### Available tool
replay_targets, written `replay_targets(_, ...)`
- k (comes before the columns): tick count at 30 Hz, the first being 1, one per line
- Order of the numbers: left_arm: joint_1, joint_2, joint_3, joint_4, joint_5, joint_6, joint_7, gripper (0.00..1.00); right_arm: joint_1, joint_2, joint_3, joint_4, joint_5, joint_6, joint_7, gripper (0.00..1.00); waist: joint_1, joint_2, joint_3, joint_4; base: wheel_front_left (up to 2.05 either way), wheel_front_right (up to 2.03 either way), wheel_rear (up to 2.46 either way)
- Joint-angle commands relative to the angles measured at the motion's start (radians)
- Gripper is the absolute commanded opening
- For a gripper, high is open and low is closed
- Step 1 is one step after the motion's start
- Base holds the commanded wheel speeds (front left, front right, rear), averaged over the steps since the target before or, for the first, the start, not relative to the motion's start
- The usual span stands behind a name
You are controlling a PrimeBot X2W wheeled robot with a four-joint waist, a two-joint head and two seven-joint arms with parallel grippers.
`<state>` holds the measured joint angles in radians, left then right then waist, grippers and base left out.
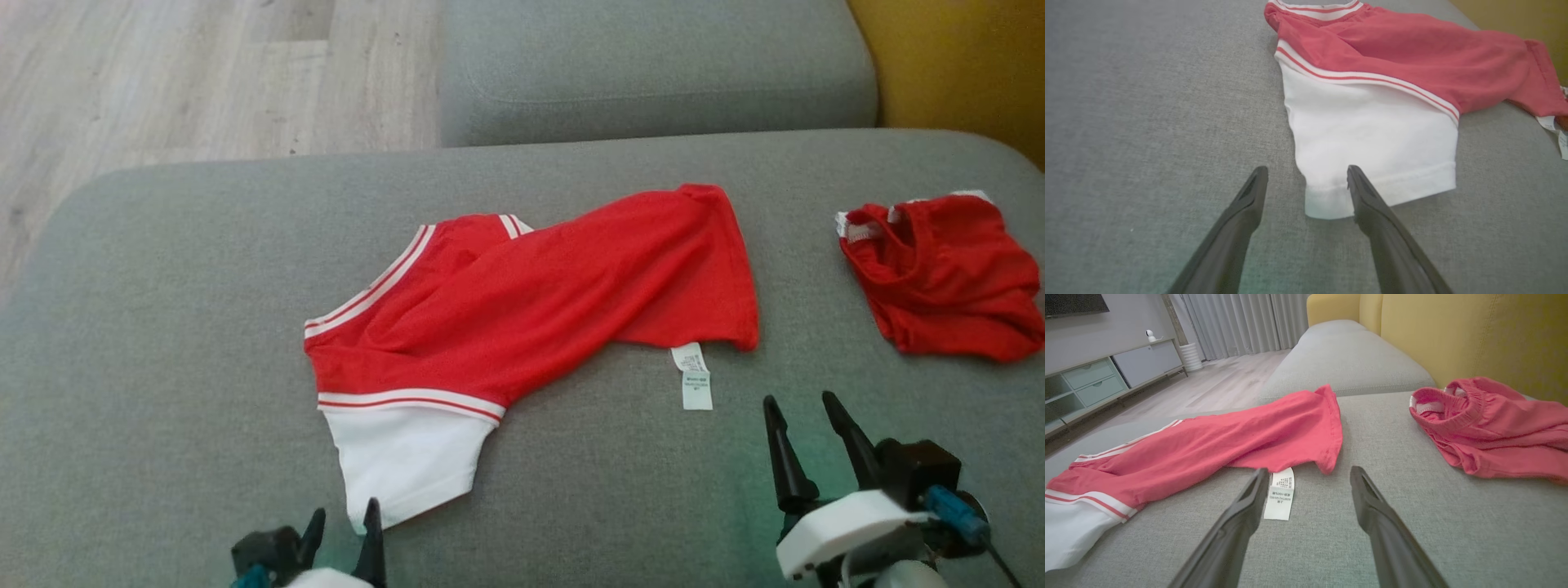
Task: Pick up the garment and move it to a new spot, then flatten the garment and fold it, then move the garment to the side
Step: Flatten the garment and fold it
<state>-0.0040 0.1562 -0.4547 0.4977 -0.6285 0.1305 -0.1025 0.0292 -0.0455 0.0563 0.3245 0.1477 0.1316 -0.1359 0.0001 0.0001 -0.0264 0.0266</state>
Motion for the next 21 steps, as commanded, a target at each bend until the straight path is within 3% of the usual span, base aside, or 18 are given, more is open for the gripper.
replay_targets(1, -0.06, -0.008, 0.025, -0.004, -0.011, -0.011, -0.01, 1.0, -0.056, -0.005, 0.016, -0.036, -0.012, -0.001, 0.002, 1.0, -0.0001, -0.0001, 0.011, -0.008, 0.0, 0.0, 0.0)
replay_targets(3, -0.07, -0.015, 0.018, 0.019, -0.013, -0.02, -0.006, 1.0, -0.063, -0.005, 0.011, -0.034, -0.021, -0.001, 0.009, 1.0, -0.0001, -0.0001, 0.019, -0.01, 0.0, 0.0, 0.0)
replay_targets(4, -0.075, -0.019, 0.015, 0.029, -0.015, -0.025, -0.005, 0.89, -0.071, -0.005, 0.009, -0.032, -0.026, -0.001, 0.014, 1.0, -0.0001, -0.0001, 0.023, -0.01, 0.0, 0.0, 0.0)
replay_targets(6, -0.087, -0.026, 0.009, 0.047, -0.017, -0.031, -0.004, 0.41, -0.092, -0.005, 0.001, -0.025, -0.034, -0.001, 0.023, 1.0, -0.0001, -0.0001, 0.035, -0.007, 0.0, 0.0, 0.0)
replay_targets(7, -0.087, -0.026, 0.009, 0.047, -0.017, -0.031, -0.004, 0.41, -0.092, -0.005, 0.001, -0.025, -0.034, -0.001, 0.023, 1.0, -0.0001, -0.0001, 0.035, -0.007, 0.0, 0.0, 0.0)
replay_targets(8, -0.094, -0.029, 0.007, 0.054, -0.017, -0.034, -0.006, 0.23, -0.107, -0.005, -0.004, -0.017, -0.041, -0.001, 0.029, 1.0, -0.0001, -0.0001, 0.041, -0.004, 0.0, 0.0, 0.0)
replay_targets(10, -0.111, -0.035, 0.003, 0.065, -0.017, -0.042, -0.013, 0.0, -0.143, -0.005, -0.017, 0.008, -0.045, -0.001, 0.046, 1.0, -0.0001, -0.0001, 0.055, 0.002, 0.0, 0.0, 0.0)
replay_targets(21, -0.197, -0.055, -0.018, 0.03, 0.018, -0.057, -0.098, 0.0, -0.419, -0.005, -0.157, 0.332, -0.122, -0.001, 0.092, 1.0, -0.0001, -0.0001, 0.145, 0.102, 0.0, 0.0, 0.0)
